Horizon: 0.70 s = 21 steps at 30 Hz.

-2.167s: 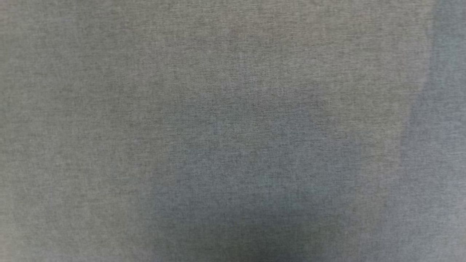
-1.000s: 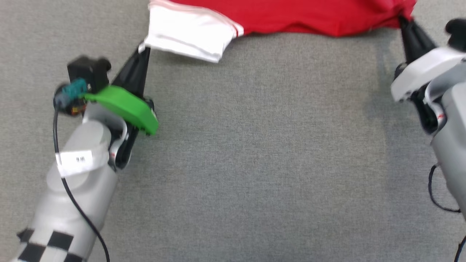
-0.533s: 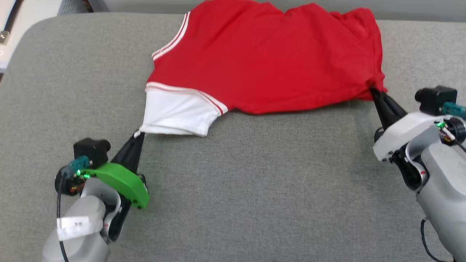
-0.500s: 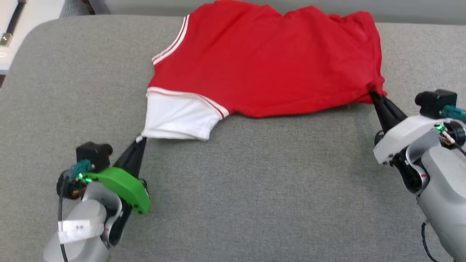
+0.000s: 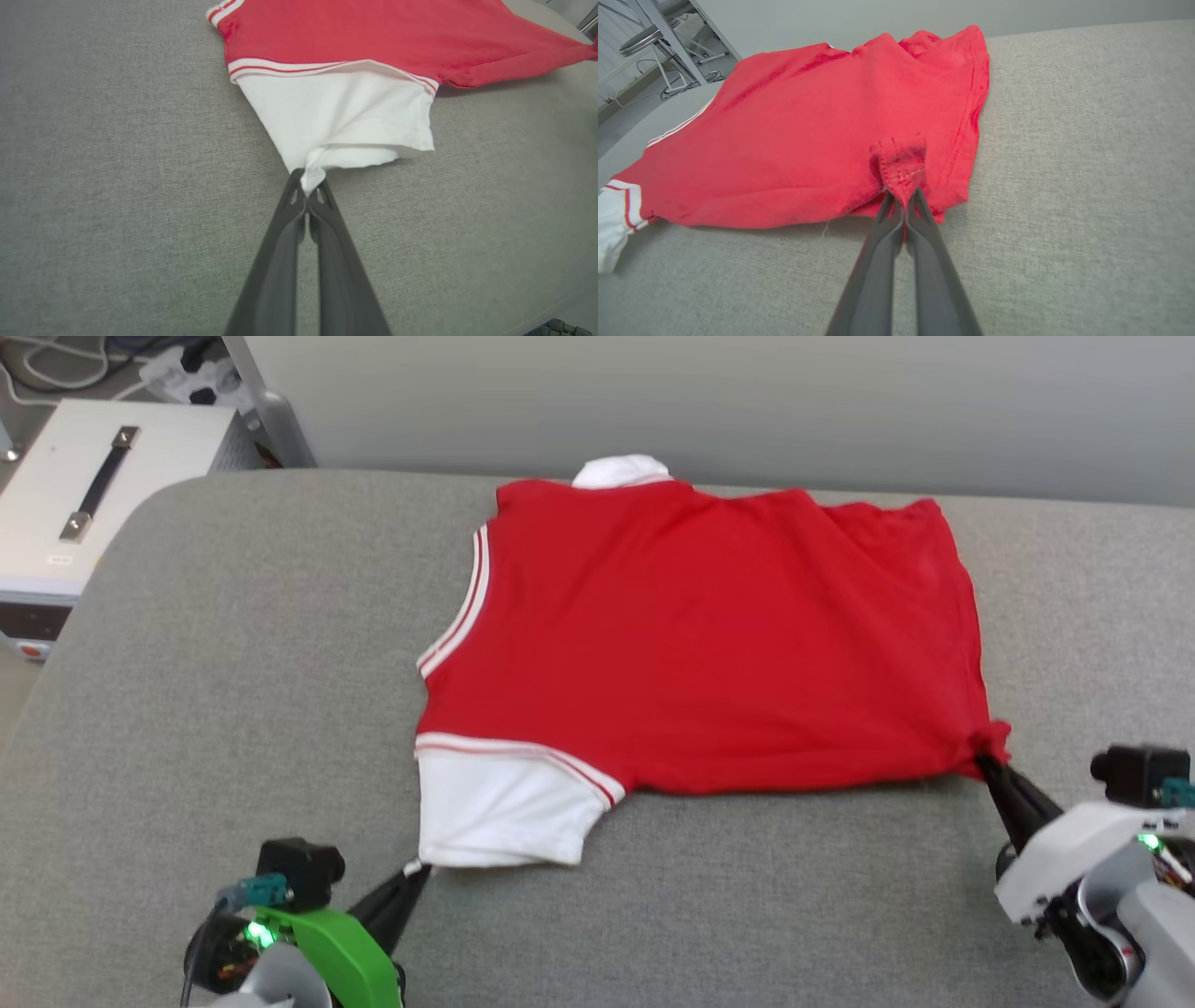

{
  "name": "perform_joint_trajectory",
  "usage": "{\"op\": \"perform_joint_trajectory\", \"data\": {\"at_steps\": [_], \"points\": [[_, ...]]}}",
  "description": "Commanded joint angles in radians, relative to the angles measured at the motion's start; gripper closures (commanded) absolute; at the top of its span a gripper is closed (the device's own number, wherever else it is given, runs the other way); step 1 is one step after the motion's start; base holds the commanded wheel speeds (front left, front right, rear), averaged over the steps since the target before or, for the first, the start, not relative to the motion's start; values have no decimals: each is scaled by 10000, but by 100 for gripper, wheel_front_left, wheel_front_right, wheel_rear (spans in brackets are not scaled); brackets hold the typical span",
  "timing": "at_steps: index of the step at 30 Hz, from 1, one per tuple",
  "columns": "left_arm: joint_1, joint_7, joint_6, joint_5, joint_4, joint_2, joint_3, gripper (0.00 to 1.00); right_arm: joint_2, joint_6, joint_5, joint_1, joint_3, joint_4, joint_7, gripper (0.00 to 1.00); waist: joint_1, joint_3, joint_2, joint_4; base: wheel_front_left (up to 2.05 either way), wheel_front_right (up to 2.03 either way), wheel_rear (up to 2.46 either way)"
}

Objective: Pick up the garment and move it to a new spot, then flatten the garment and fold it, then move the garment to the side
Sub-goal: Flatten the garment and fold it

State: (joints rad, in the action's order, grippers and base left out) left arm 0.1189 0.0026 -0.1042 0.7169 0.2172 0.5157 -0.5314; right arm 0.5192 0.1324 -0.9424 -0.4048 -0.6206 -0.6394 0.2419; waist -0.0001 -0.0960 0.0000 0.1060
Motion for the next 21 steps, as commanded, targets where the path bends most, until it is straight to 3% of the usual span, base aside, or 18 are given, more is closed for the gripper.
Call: {"op": "perform_joint_trajectory", "data": {"at_steps": [1,16,21], "points": [[-317,186,-61,168,-235,143,-47,100,138,-17,-180,355,-61,149,-7,100,1,444,0,18,0,0,0],[-2653,2548,-182,2131,-2870,1651,-717,100,1355,-17,-1749,3600,151,2397,-316,100,1,1404,0,-45,0,0,0],[-2903,2520,-95,2350,-3560,2011,-464,100,1768,-17,-1843,4439,647,3270,-249,100,1,1315,0,-73,0,0,0]]}}
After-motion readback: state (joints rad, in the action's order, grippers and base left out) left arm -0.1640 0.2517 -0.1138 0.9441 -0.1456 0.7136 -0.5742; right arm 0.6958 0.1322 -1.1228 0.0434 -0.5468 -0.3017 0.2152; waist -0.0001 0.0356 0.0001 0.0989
